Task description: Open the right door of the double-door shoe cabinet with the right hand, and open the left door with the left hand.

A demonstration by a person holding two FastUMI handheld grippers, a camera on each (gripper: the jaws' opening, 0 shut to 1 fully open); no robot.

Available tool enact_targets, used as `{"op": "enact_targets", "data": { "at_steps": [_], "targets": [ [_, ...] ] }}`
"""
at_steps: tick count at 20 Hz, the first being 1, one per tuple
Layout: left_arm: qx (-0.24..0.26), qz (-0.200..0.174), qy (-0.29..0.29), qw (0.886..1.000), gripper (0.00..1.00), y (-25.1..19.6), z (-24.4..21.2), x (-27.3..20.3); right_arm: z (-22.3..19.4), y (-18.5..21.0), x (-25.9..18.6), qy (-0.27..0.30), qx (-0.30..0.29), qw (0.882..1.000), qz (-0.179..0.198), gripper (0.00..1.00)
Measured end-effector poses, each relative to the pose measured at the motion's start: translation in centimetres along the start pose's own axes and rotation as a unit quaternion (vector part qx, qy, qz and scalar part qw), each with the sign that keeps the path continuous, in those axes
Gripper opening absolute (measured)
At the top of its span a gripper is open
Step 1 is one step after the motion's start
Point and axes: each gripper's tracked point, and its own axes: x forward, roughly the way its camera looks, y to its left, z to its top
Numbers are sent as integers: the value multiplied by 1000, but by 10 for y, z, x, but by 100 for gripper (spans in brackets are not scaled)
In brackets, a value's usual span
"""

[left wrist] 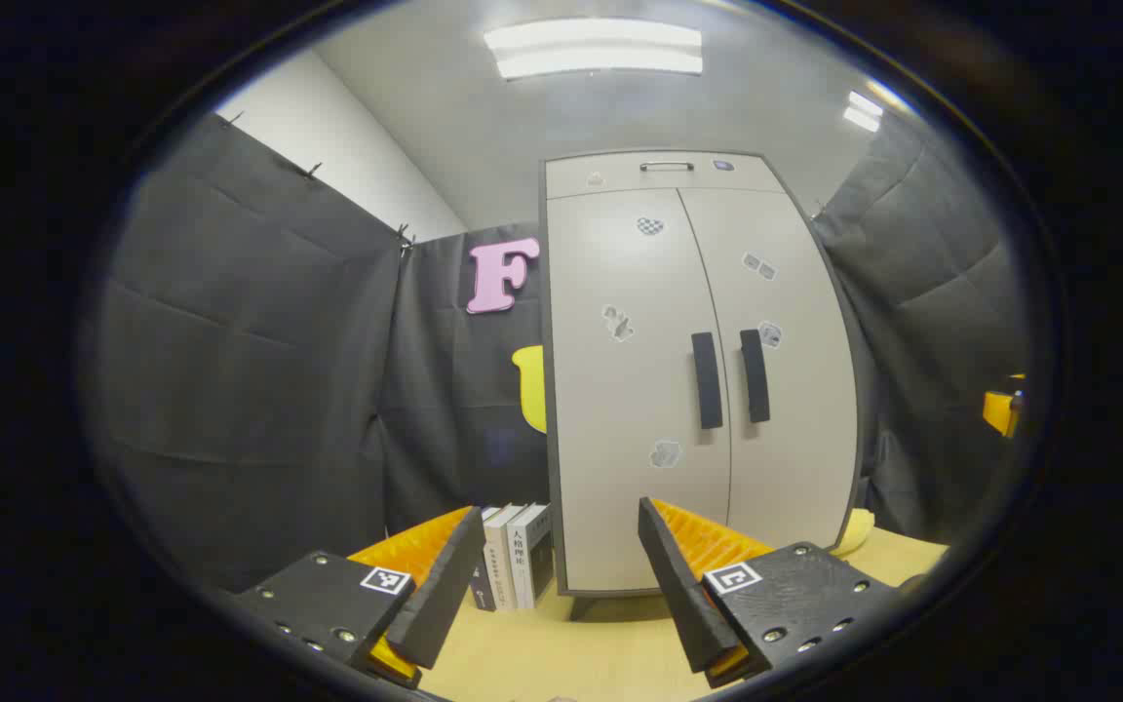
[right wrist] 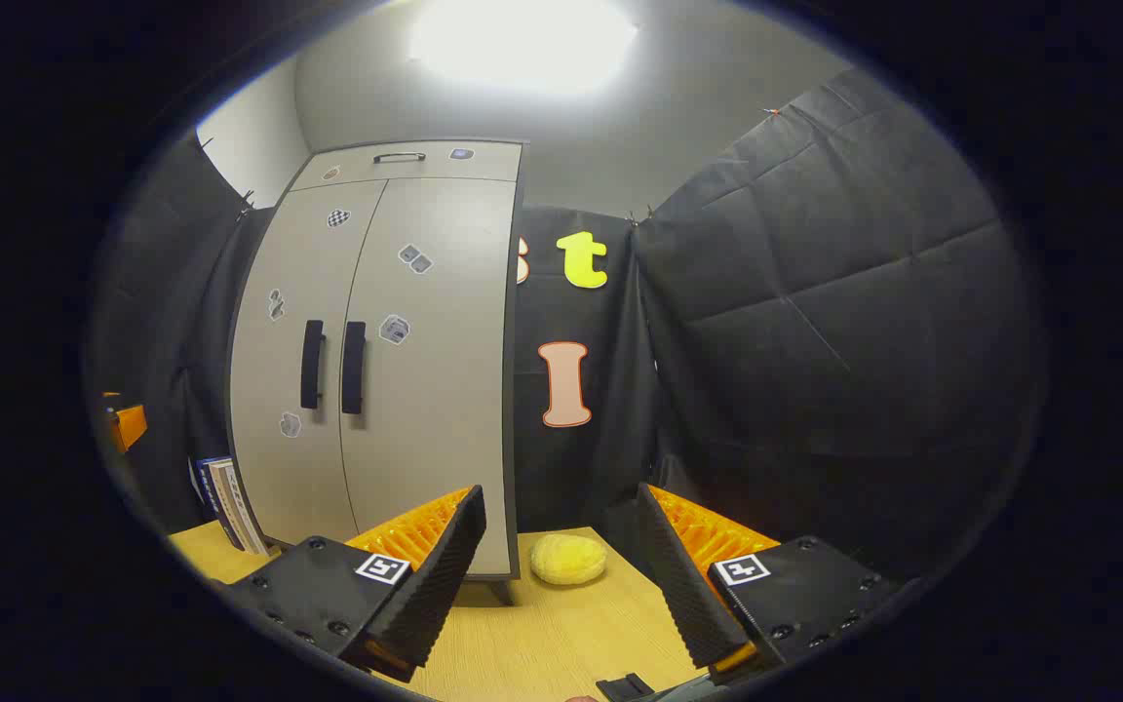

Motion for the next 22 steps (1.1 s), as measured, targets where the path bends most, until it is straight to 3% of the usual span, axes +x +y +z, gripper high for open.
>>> {"op": "enact_targets", "data": {
  "at_steps": [15,22],
  "targets": [
    [6,9,-3,1000,91,7,3,-6,3,1,-1,-7,0,1000,9,97],
    [7,17,0,1000,95,16,0,-17,20,16,2,-18,10,999,27,96]
  ]
}}
